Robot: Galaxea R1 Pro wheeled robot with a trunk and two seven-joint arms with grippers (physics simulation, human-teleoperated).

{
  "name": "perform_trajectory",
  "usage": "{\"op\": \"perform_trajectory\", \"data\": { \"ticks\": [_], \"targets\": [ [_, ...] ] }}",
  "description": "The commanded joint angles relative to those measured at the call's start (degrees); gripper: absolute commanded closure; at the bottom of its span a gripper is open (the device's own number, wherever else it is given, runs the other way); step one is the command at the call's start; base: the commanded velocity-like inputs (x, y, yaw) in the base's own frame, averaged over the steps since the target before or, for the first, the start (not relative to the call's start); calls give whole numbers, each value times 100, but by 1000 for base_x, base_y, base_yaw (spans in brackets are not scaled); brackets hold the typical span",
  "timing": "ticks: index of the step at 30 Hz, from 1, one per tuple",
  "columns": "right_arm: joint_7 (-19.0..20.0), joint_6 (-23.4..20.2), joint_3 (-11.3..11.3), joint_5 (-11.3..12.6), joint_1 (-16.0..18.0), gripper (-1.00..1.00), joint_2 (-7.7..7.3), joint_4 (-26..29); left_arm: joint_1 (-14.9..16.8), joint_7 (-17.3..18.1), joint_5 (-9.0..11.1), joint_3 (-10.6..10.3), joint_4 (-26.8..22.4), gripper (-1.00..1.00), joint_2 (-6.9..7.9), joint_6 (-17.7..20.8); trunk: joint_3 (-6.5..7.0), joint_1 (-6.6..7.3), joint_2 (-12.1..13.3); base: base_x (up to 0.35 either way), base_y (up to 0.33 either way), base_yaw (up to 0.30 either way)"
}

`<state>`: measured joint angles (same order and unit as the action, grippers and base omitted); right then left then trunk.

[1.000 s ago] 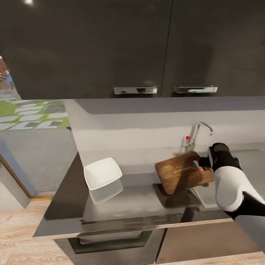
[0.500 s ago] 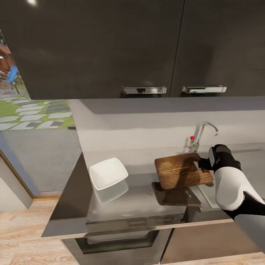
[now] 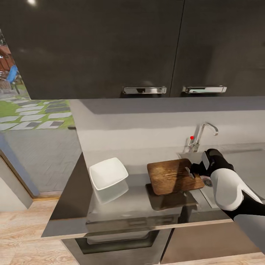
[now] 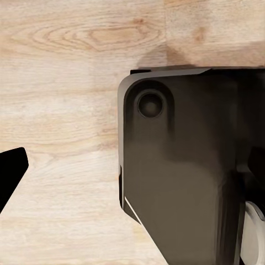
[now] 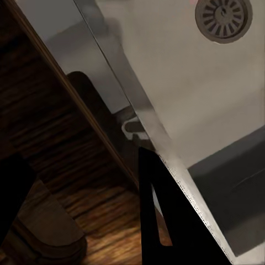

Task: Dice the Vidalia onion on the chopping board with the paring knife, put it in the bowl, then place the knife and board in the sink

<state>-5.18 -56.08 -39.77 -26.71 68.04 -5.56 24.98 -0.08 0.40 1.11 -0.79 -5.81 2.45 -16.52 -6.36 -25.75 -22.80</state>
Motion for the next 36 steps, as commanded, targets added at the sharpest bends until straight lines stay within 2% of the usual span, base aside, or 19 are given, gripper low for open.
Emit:
{"op": "perform_trajectory", "data": {
  "ticks": [1, 18, 36],
  "targets": [
    [-55, -8, -24, 43, 8, 100, 6, -6, -1, 4, 12, -9, -7, -100, 1, -9, -11, -4, -12, 0, 0, 0],
    [100, -8, -47, 40, 8, 100, 3, -11, -1, 4, 12, -9, -7, -100, 1, -9, -15, -4, -12, 1, 1, 0],
    [131, -8, -64, 38, 8, 100, -13, -10, -1, 4, 12, -9, -7, -100, 1, -9, -166, -4, -12, 30, 36, 0]
  ]
}}
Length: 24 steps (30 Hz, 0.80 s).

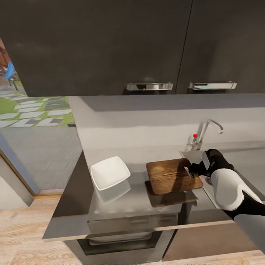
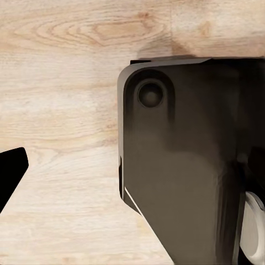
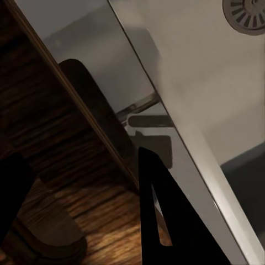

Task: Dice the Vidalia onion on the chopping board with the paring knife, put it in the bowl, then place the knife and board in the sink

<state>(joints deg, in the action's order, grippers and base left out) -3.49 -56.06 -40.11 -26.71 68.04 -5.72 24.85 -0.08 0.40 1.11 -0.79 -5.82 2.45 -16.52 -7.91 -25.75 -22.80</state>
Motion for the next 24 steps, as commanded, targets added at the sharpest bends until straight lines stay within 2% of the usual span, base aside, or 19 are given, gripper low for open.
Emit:
{"op": "perform_trajectory", "data": {
  "ticks": [1, 24],
  "targets": [
    [-38, -10, -31, 39, 8, 100, 2, 2, -1, 4, 12, -9, -7, -100, 2, -10, -20, -3, -12, 0, 0, 0],
    [-29, -10, -28, 43, 8, 100, 18, 1, -1, 4, 12, -9, -7, -100, 1, -10, -232, -3, -12, 19, 24, 0]
  ]
}}
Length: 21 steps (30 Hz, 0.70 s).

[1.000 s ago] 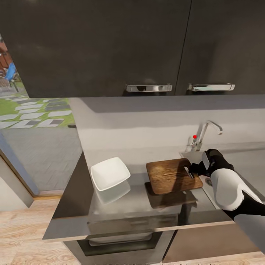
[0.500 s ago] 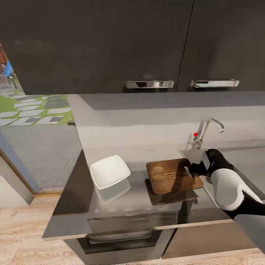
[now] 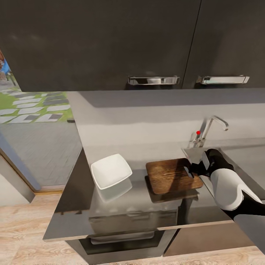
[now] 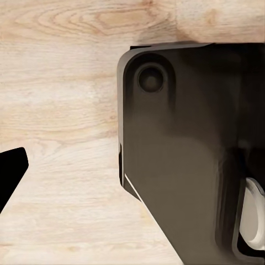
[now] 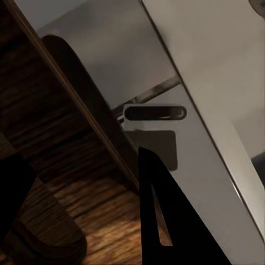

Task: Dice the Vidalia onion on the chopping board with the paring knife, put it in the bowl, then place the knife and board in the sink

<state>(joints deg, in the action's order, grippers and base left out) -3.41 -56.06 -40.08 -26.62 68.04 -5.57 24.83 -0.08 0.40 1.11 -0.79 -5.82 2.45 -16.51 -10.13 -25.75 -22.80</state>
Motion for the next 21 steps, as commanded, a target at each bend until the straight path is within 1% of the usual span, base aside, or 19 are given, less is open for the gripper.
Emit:
{"op": "perform_trajectory", "data": {
  "ticks": [1, 21],
  "targets": [
    [-37, -10, -32, 34, 8, 100, 3, 3, -1, 4, 12, -9, -7, -100, 1, -10, -20, -3, -12, 3, 3, 0],
    [-41, -10, -34, 26, 8, 100, -23, 10, -1, 4, 12, -9, -7, -100, 1, -10, -202, -3, -12, 0, 0, 0]
  ]
}}
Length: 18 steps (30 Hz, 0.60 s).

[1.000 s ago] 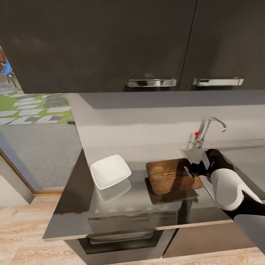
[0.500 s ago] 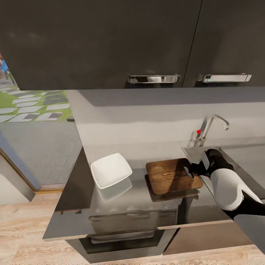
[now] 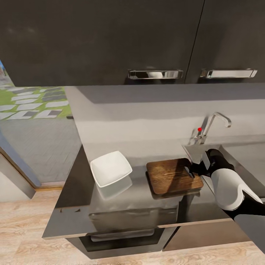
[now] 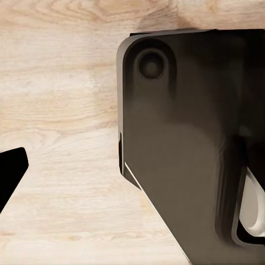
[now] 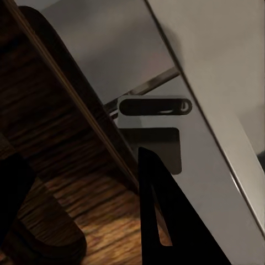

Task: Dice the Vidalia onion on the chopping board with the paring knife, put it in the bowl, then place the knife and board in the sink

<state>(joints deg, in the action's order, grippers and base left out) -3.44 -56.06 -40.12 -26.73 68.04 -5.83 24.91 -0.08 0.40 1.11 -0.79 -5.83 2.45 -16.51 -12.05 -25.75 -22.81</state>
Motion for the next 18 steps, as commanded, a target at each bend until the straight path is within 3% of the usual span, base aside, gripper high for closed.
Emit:
{"op": "perform_trajectory", "data": {
  "ticks": [1, 18],
  "targets": [
    [-39, -10, -31, 37, 8, 100, 3, 3, -1, 4, 12, -9, -6, -100, 1, -10, -17, -3, -11, 0, 0, 0],
    [-42, -18, -39, 32, 8, 100, -4, 22, -1, 4, 12, -9, -6, -100, 1, -10, -32, -3, -11, 0, 0, 0]
  ]
}}
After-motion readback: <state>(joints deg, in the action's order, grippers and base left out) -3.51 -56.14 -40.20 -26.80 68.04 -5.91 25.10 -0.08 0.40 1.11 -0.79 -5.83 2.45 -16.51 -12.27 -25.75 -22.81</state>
